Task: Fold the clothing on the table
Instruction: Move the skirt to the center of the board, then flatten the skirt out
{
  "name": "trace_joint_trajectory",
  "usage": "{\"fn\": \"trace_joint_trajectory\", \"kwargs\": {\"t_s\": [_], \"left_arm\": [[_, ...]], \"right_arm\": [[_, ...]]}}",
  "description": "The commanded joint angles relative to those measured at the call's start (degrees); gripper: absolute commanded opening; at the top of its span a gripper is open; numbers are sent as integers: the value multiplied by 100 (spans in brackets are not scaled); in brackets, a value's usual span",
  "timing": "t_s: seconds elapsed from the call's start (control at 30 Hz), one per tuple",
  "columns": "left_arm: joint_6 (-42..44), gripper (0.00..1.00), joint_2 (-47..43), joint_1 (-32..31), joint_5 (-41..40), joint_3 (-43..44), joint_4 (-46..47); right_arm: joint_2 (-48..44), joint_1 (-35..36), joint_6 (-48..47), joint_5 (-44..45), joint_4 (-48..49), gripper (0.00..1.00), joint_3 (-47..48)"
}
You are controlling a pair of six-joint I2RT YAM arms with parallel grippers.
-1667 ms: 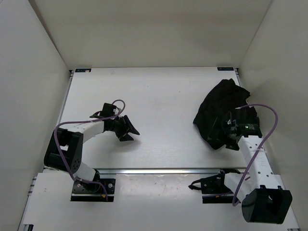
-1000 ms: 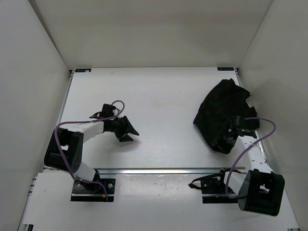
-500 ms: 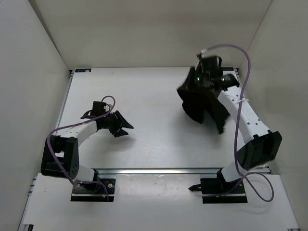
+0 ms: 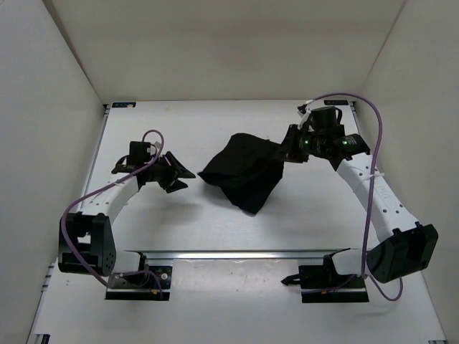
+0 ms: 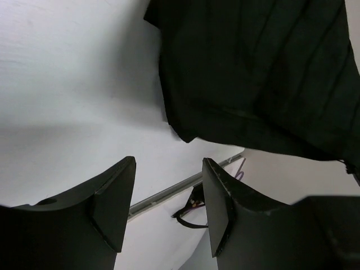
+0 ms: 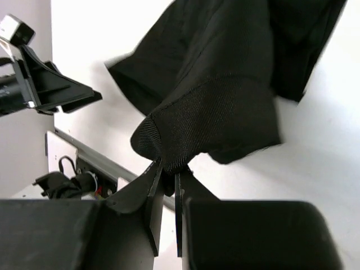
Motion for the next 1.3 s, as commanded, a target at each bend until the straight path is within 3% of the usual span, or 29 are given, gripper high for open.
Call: {"fn": "trace_joint_trajectory", "kwargs": {"t_s": [0.0, 0.17, 0.33, 0.63, 0.83, 0.93, 1.0, 1.07, 1.27], "left_arm": [[-182, 62, -185, -350, -115, -43, 162], [-525, 62, 35, -798, -193, -580, 558], [-639, 63, 421, -1264, -668, -720, 883], [-1526, 66, 721, -1634, -1520, -782, 1798], [-1685, 65, 1335, -1704, -1618, -563, 2026], [-1860, 55, 1757, -1774, -1433, -405, 2272], [-1922, 15, 1907, -1775, -1206, -352, 2814], [-2098, 0, 1777, -1757, -1117, -238, 2958], [-2028, 0, 257, -1249, -1538, 386, 2221]], "right_arm": [[-485, -69, 111, -274, 282, 0, -358], [-854, -77, 23, 149, 71, 0, -1184], [-1320, -166, 75, -96, 273, 0, -2353], [-1567, -69, 163, -211, 405, 1, -2847], [-1584, -174, 58, -273, 335, 0, -2803], [-1567, -174, 23, -290, 343, 0, -2759], [-1523, -174, 49, -308, 387, 0, -2707], [-1506, -201, -74, -317, 273, 0, -2514], [-1417, -674, -504, -492, -131, 0, -1609]]}}
